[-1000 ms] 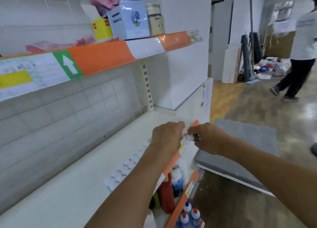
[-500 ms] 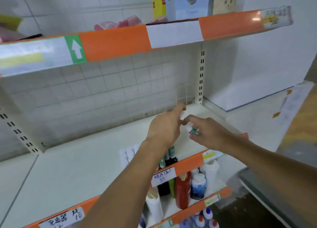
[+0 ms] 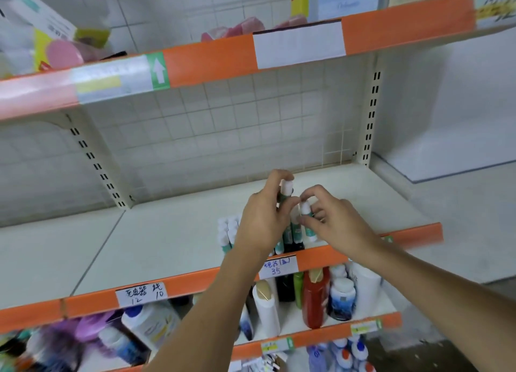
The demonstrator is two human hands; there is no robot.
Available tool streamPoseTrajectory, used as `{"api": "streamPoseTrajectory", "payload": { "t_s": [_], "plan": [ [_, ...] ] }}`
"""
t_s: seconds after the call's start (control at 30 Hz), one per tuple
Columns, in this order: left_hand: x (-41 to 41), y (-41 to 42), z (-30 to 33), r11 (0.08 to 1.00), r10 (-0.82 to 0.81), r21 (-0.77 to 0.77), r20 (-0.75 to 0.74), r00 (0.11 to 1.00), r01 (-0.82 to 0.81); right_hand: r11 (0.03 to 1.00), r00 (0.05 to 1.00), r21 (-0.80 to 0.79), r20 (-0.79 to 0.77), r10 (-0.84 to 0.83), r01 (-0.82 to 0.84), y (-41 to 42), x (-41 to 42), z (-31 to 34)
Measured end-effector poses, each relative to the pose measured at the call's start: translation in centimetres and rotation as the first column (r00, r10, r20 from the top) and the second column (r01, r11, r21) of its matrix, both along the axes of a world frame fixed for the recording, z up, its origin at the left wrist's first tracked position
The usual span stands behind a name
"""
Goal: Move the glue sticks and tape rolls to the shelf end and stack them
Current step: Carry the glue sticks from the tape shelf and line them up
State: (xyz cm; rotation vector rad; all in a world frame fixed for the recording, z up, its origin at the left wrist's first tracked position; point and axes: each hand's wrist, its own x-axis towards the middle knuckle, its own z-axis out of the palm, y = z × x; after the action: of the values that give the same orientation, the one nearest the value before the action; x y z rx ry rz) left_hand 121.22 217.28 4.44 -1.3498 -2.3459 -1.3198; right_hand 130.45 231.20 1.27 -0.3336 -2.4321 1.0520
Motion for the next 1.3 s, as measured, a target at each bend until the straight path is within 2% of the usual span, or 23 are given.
{"api": "streamPoseTrajectory", "payload": {
  "t_s": [0.13, 0.3, 0.43, 0.57, 0.77, 1.03, 1.3],
  "plan": [
    [0.3, 0.0, -0.3, 0.998, 0.023, 0.065, 0.05, 0.998, -0.027, 0.999, 0.997, -0.033, -0.076, -0.018, 0.015, -0.7, 0.4, -0.7],
    [1.0, -1.4, -1.2, 0.993, -0.011, 0.118, -0.055, 0.998, 0.018, 0.998, 0.992, -0.053, -0.124, -0.021, 0.015, -1.2, 0.5, -1.4],
    [1.0, -2.7, -2.9, 0.998, 0.006, 0.067, -0.087, 0.996, 0.0, 0.997, 0.988, -0.066, -0.143, -0.052, 0.043, -1.7, 0.4, -1.9],
    [1.1, -3.0, -4.0, 1.0, 0.016, -0.021, -0.195, 0.981, -0.02, 0.995, 0.984, -0.076, -0.159, -0.074, 0.062, -1.9, 0.2, -2.5],
    [0.7, -2.1, -5.3, 0.998, 0.065, 0.039, -0.416, 0.907, -0.053, 0.994, 0.985, -0.09, -0.157, -0.067, 0.053, -2.2, 0.6, -3.0],
    [0.6, -1.7, -6.7, 0.99, 0.136, 0.031, -0.48, 0.867, -0.139, 0.99, 0.977, -0.115, -0.19, -0.1, 0.079, -2.3, 0.5, -3.4],
    [0.3, -2.4, -8.2, 0.985, 0.171, 0.068, -0.504, 0.847, -0.159, 0.994, 0.976, -0.059, -0.196, -0.097, 0.087, -2.2, 0.2, -4.4]
  ]
}}
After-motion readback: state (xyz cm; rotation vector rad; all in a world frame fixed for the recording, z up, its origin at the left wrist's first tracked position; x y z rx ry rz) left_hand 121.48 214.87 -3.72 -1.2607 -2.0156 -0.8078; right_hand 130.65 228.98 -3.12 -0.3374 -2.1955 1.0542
